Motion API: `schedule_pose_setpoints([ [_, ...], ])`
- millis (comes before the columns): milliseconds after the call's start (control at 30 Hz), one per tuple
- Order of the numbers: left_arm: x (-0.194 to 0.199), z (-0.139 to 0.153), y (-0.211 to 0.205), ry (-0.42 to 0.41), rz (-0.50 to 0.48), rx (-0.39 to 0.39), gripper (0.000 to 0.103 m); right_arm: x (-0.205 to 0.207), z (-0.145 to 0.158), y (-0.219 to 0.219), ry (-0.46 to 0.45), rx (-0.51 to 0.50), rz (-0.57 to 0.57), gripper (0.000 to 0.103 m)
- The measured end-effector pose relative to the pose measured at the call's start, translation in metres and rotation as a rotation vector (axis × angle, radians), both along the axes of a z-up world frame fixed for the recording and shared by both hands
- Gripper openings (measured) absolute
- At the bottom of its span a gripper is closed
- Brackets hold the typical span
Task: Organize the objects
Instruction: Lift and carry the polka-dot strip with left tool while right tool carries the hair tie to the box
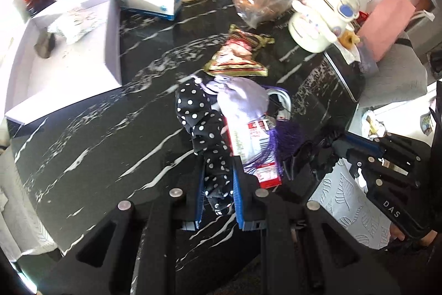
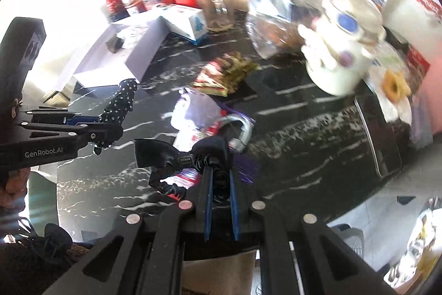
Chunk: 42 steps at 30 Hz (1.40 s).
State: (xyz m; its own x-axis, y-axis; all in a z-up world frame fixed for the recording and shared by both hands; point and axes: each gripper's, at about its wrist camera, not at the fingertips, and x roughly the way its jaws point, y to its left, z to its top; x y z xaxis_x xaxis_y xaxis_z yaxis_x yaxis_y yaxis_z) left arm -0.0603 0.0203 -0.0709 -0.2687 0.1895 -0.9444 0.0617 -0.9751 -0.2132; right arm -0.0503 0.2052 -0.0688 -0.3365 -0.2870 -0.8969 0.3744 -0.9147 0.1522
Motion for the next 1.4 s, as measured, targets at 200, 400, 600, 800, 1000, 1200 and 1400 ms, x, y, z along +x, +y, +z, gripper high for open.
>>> schedule_pose_setpoints([
  [200, 0.017, 0.01, -0.024, 0.003, 0.074, -0.003, 0.017, -0.006, 0.007, -0.027, 0.009, -0.015, 0.093, 0.011],
  [400, 0.035, 0.017, -0.046, 0.006, 0.164, -0.014, 0.017, -0.011, 0.014, -0.056, 0.019, -0.024, 0.194, 0.011],
  [600, 0.054, 0.02, -0.067, -0.002, 0.259, -0.018, 0.017, -0.014, 0.016, -0.083, 0.019, -0.028, 0.298, 0.011],
  [800, 0.069, 0.024, -0.083, -0.001, 0.35, -0.017, 0.017, -0.019, 0.02, -0.106, 0.021, -0.028, 0.397, 0.011],
  [1000, 0.08, 0.031, -0.094, 0.007, 0.426, -0.021, 0.017, -0.026, 0.027, -0.125, 0.031, -0.025, 0.479, 0.011],
  [1200, 0.086, 0.039, -0.104, 0.015, 0.476, -0.044, 0.017, -0.035, 0.031, -0.142, 0.041, -0.024, 0.544, 0.011],
  [1400, 0.081, 0.046, -0.117, 0.017, 0.506, -0.065, 0.017, -0.049, 0.035, -0.159, 0.049, -0.019, 0.581, 0.011],
])
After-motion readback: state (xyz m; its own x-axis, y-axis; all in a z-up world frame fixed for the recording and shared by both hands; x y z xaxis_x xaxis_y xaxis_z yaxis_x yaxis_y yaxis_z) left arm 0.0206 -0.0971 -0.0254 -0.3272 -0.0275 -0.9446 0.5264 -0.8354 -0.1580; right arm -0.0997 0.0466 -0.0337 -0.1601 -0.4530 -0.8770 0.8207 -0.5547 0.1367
